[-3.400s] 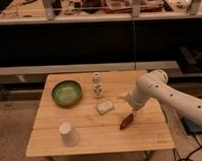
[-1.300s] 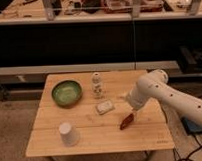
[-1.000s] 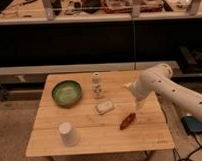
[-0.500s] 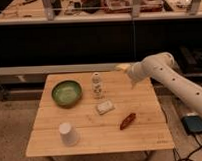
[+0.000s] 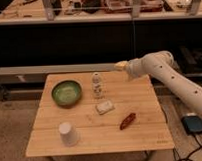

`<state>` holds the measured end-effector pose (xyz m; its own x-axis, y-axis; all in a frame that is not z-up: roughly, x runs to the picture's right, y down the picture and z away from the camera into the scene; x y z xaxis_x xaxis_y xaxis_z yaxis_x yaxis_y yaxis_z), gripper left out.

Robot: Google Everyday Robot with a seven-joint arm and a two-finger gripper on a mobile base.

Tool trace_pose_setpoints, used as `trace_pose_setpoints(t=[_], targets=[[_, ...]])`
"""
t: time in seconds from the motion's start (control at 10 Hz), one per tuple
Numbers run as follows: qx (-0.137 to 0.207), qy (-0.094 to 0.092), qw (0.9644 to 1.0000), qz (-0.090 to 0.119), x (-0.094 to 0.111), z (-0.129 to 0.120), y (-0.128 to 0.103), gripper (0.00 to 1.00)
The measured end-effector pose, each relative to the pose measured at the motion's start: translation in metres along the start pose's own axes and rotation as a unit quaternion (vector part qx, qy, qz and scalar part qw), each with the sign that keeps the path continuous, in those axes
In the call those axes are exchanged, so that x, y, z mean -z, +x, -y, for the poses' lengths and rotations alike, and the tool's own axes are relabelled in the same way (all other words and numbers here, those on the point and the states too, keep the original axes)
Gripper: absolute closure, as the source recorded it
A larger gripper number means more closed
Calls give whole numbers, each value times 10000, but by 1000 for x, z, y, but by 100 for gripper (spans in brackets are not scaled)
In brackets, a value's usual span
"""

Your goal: Knock the bottle over

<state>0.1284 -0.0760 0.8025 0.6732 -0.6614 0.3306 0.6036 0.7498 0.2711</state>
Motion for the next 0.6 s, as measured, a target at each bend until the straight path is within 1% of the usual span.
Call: trace_pose_setpoints(t=[0.1, 0.2, 0.3, 0.4, 0.5, 0.6], targets=[[177, 258, 9995, 79, -15, 17, -2, 64], [315, 449, 9983, 177, -30, 27, -5, 74], [433, 555, 9972, 263, -41, 31, -7, 82], [589, 644, 9955, 374, -57, 33, -9, 94], [734, 679, 9939, 467, -73, 34, -12, 99], [821, 689, 9929, 519, -82, 34, -14, 100]])
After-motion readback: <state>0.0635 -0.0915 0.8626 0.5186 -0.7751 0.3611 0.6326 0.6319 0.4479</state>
